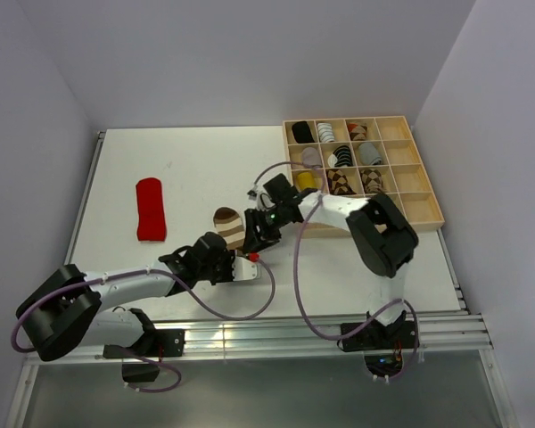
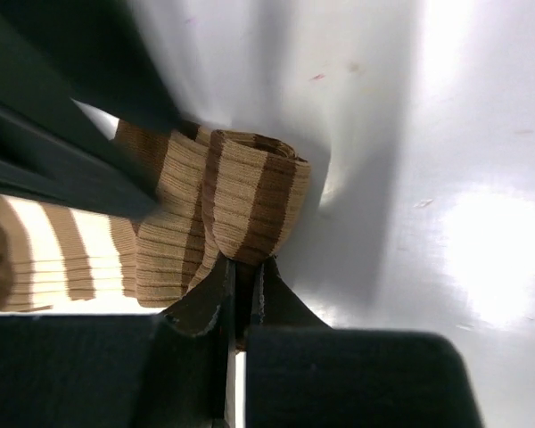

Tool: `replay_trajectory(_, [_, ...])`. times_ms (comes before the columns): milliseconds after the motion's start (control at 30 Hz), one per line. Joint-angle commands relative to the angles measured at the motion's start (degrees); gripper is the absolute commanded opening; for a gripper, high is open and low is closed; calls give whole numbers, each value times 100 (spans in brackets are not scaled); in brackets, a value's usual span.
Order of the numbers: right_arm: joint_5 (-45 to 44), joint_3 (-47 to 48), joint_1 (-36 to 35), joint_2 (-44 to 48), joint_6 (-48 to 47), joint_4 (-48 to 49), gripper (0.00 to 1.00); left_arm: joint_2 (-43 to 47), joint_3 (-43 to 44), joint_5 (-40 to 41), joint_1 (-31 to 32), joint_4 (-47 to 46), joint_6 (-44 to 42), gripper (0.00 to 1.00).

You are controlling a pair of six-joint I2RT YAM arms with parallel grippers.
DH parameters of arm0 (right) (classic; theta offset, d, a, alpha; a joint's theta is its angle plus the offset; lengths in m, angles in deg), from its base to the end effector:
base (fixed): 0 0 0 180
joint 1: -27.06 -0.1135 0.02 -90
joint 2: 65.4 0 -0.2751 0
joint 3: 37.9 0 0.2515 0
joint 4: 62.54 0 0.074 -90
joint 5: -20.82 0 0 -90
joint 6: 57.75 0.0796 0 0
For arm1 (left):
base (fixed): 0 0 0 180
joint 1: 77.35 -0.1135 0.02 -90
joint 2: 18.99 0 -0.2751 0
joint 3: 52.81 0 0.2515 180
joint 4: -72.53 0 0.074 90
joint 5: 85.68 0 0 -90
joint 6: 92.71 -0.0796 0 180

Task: Roll the socks
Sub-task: Roll the sock at the center of the board.

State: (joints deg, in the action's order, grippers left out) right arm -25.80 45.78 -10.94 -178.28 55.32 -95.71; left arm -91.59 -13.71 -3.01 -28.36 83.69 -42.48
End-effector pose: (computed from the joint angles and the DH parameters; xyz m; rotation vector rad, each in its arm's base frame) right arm 0.2876 0.2941 0.1274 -0.6396 2.7593 1.3179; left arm 0.1605 -0.2000 0.1297 1.6907 1.6377 -0.2292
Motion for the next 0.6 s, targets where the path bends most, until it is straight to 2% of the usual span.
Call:
replay_trajectory(0, [-1163, -404, 275, 1098, 294, 663, 54, 97, 300, -987, -100, 912, 408, 0])
replay_trajectory(133, [-1884, -1002, 486, 1970, 540, 839, 55, 97, 572, -1681, -486, 1229, 566, 0])
replay_trajectory(300, [-3077, -1915, 618, 3269, 646, 1137, 56, -376, 1064, -2614, -978, 1888, 470, 0])
replay_trajectory(433, [-3720, -2698, 618, 4307, 620, 1462, 58, -1036, 1879, -3474, -1619, 2854, 41, 0])
replay_trajectory(467, [-3705, -3030, 618, 4692, 515, 1585, 58, -1350, 2047, -3859, -1743, 3352, -91, 0])
replay_trajectory(533, [-3609, -3366, 601, 5064, 418, 1910, 58, -1712, 2547, -4117, -2041, 3812, -459, 0])
replay_trajectory(567, [-3521, -3637, 583, 5370, 304, 2068, 59, -2114, 2715, -4318, -2104, 4328, -575, 0])
